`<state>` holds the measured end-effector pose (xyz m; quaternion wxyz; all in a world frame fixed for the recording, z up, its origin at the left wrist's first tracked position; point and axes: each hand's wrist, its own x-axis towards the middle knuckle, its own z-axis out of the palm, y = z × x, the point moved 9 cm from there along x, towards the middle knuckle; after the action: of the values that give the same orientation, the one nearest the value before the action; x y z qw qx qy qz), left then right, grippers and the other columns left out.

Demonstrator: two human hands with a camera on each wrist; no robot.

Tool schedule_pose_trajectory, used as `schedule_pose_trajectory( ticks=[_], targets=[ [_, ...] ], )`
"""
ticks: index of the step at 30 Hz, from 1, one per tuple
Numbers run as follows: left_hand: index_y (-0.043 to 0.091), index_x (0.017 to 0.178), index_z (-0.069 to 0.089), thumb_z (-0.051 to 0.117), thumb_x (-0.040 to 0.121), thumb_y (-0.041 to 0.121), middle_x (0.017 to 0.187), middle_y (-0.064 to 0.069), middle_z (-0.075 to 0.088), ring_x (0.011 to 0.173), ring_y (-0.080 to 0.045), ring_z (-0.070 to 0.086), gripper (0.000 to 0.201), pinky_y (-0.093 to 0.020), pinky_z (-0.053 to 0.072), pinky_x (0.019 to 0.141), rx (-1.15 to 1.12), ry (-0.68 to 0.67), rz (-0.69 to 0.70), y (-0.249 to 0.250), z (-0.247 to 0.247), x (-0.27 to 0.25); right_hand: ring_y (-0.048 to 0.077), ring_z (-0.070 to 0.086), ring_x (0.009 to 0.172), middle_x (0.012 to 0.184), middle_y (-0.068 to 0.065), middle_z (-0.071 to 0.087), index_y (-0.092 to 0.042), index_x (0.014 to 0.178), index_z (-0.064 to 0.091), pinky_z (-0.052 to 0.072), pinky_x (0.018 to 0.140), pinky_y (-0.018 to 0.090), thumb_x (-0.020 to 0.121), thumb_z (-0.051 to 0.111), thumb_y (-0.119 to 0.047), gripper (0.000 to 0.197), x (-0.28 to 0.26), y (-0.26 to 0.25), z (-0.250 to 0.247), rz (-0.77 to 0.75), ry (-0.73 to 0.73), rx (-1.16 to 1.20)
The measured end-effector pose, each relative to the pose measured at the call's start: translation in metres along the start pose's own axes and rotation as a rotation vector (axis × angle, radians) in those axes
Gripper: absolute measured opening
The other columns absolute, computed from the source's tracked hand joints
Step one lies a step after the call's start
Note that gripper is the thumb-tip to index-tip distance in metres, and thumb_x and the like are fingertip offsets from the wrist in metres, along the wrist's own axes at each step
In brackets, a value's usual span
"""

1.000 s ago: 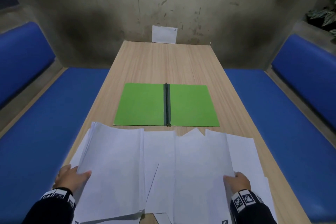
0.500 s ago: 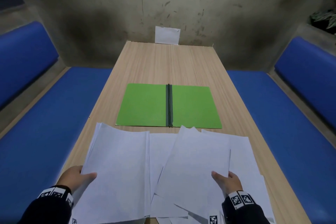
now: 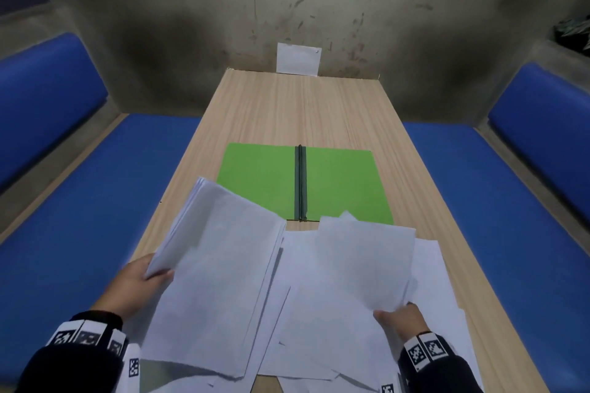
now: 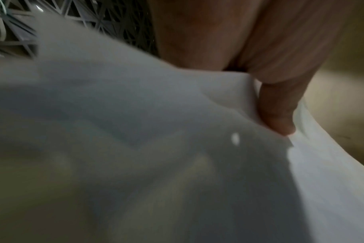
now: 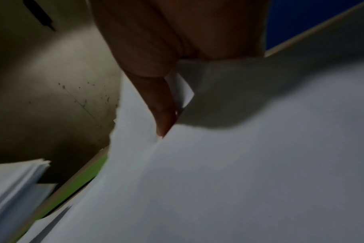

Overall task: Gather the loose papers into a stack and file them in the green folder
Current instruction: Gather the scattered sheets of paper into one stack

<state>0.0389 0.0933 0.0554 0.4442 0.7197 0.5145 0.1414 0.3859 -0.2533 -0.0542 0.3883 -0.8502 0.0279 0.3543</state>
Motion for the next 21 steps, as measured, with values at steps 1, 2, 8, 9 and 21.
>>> schedule_pose_trajectory(
  ticks=[1,2,8,9,21],
  targets=[
    [0.021,0.078,0.063,0.066,0.075,0.018,0.082,-0.013,0.068,0.074,-0.026,0.061,0.005,-0.032,0.044,0.065,-0.025,0.005,0.034,0.011,-0.004,-0.003,0.033,0.056,0.094,0.098,0.016,0.055,0.012,0.108,0.05,0.043,0.082,0.032,0.077,0.065,0.001,0.036,-0.002,-0.003,-0.007,-0.005,0.018,-0.01],
    [0.021,0.08,0.063,0.066,0.079,0.011,0.081,-0.012,0.068,0.073,-0.024,0.06,0.01,-0.028,0.045,0.063,-0.06,0.012,0.072,0.021,-0.007,-0.004,0.033,0.054,0.094,0.099,0.019,0.053,0.012,0.109,0.048,0.041,0.082,0.033,0.08,0.064,0.001,0.034,-0.004,-0.004,-0.014,0.004,0.033,-0.002],
    [0.015,0.089,0.066,0.063,0.084,0.012,0.076,-0.007,0.073,0.067,-0.023,0.068,0.007,-0.034,0.058,0.065,-0.372,0.069,0.128,0.064,-0.039,-0.014,0.04,0.05,0.115,0.129,0.032,0.048,0.019,0.126,0.035,0.039,0.095,0.039,0.083,0.064,-0.008,0.058,-0.001,0.009,-0.047,0.063,0.115,0.01],
    [0.017,0.085,0.066,0.063,0.083,0.016,0.072,0.001,0.075,0.067,-0.014,0.069,0.004,-0.029,0.058,0.066,-0.359,0.093,0.167,0.072,-0.047,-0.015,0.041,0.049,0.118,0.13,0.032,0.048,0.019,0.126,0.035,0.039,0.096,0.04,0.083,0.064,-0.007,0.058,-0.002,0.013,-0.051,0.076,0.121,-0.007],
    [0.016,0.113,0.054,0.069,0.078,0.003,0.11,-0.003,0.064,0.085,0.012,0.062,0.041,-0.005,0.044,0.08,-0.356,-0.139,0.031,0.047,0.026,-0.016,0.038,0.054,0.108,0.125,0.029,0.055,0.016,0.125,0.043,0.04,0.096,0.041,0.081,0.064,-0.007,0.053,-0.01,0.013,-0.074,0.084,0.159,0.053]
  ],
)
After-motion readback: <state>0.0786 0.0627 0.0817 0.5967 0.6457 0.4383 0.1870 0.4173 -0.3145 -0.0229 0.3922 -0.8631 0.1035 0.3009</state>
